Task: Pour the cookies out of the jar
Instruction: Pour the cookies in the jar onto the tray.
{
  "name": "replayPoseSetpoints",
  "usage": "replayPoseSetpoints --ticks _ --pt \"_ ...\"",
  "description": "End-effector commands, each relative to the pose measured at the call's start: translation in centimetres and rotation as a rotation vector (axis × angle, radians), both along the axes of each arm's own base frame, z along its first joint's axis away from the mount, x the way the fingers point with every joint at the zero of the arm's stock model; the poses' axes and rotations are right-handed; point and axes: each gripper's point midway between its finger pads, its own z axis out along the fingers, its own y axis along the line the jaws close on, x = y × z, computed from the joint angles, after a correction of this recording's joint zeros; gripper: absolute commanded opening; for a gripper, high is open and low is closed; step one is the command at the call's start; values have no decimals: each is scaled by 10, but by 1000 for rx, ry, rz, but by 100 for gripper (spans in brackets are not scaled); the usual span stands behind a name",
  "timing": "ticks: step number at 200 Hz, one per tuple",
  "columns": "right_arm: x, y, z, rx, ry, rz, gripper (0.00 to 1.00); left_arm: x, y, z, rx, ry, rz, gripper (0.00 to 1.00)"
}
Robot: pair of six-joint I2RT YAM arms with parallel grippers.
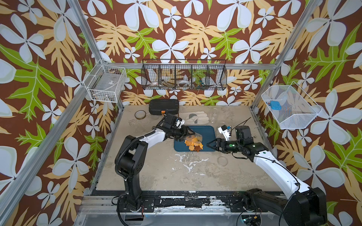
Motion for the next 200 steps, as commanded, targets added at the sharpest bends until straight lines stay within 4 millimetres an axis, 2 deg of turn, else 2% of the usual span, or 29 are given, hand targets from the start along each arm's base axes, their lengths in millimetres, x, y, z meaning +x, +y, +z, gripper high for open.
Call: replayPoseSetpoints --ticks 1,22,39,59,81,99,116,133,157,200 --pt "1 0 3 3 -14 1 85 -6 -9 7 -101 28 -22 49" --pt "0 0 2 3 -11 1 85 -2 -7 5 -10 -18 -6 49" --pt "0 0 4 5 -15 2 85 -5 -11 6 -45 5 -17 48" --pt "-1 0 3 -1 -14 6 85 2 -3 3 124 -69 -6 48" --pt "-1 0 4 2 -18 4 85 -2 -13 9 33 -43 -30 48" --pt "-2 0 4 0 -14 6 85 0 -13 8 139 -99 -36 49" --pt "-2 0 4 3 -18 7 85 -6 -22 8 83 -65 -69 49" --pt "-2 0 4 2 -17 7 85 -1 -12 2 167 -87 -34 49" --pt "-3 0 4 2 -18 5 85 -8 -22 7 33 -33 -43 49" --pt "-4 -1 3 2 -19 4 85 -12 -24 6 5 -30 -49 49"
